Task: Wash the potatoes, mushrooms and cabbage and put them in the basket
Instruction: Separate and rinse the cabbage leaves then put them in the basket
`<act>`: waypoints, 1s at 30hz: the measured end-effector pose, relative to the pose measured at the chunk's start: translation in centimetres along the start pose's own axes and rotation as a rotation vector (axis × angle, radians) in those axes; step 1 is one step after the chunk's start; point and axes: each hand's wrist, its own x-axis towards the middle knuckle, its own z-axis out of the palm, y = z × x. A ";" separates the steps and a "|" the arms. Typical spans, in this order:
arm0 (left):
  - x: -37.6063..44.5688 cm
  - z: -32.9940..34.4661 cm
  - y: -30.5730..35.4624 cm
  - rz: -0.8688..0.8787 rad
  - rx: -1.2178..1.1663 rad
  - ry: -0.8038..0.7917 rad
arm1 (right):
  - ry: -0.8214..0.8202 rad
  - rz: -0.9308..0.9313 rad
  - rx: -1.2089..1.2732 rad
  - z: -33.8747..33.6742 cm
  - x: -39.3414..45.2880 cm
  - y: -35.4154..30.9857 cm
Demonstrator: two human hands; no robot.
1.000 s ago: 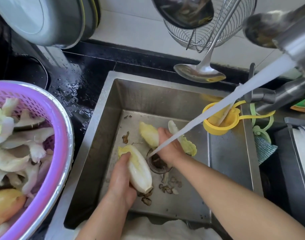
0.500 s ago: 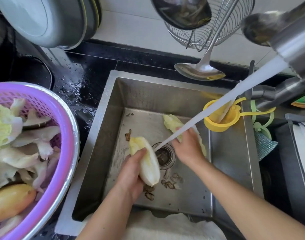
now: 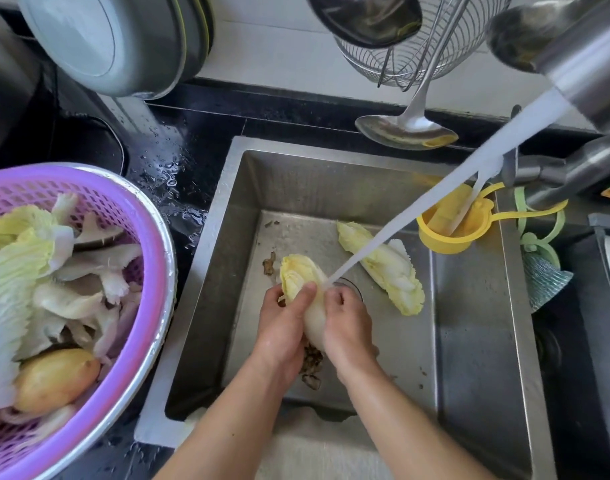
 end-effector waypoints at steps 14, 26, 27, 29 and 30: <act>0.0 0.3 0.3 0.108 -0.248 0.241 | 0.403 0.246 0.521 -0.8 3.1 1.1; -0.9 0.5 1.2 -0.135 -0.247 -0.060 | 0.063 -0.062 -0.466 -7.1 1.3 1.0; -0.8 0.5 0.9 -0.106 -0.185 -0.081 | -0.099 -0.072 -0.255 -6.4 0.4 -0.3; -0.7 0.3 0.6 -0.049 -0.092 -0.120 | -0.440 0.053 0.137 -4.7 -1.4 -2.1; -0.6 0.1 0.6 -0.025 -0.061 -0.124 | -0.500 0.022 0.180 -4.0 -1.6 -2.1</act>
